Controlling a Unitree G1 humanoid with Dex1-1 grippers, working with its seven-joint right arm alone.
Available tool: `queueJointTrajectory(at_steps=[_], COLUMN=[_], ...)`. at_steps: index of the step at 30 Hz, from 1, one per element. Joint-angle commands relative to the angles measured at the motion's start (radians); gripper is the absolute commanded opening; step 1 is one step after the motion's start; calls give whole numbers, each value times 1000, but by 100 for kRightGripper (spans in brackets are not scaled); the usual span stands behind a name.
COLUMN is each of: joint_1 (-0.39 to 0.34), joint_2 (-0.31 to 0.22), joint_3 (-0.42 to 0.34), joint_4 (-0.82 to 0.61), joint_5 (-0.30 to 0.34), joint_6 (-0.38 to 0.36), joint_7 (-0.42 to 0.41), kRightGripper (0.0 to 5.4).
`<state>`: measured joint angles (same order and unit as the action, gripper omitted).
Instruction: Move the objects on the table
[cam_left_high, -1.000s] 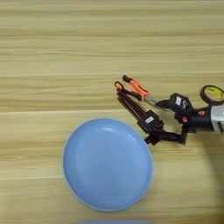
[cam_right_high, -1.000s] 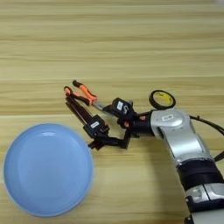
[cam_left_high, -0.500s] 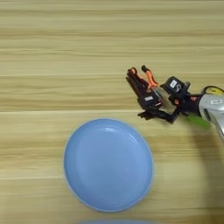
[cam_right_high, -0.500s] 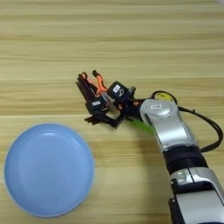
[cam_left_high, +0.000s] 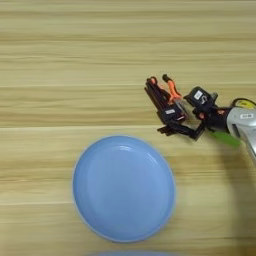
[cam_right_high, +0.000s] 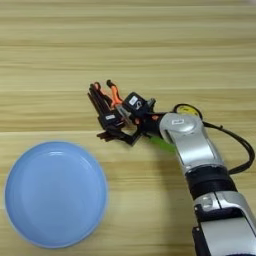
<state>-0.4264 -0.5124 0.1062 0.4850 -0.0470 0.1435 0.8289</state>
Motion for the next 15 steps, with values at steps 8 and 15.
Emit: queueJointTrajectory(at_steps=[8,15], joint_1=[-20,-18], joint_2=[-34,-34], joint_3=[-51,-70], joint_4=[-159,-192], joint_5=[58,79], joint_6=[-2,13], joint_7=[30,41], kRightGripper=[538,538])
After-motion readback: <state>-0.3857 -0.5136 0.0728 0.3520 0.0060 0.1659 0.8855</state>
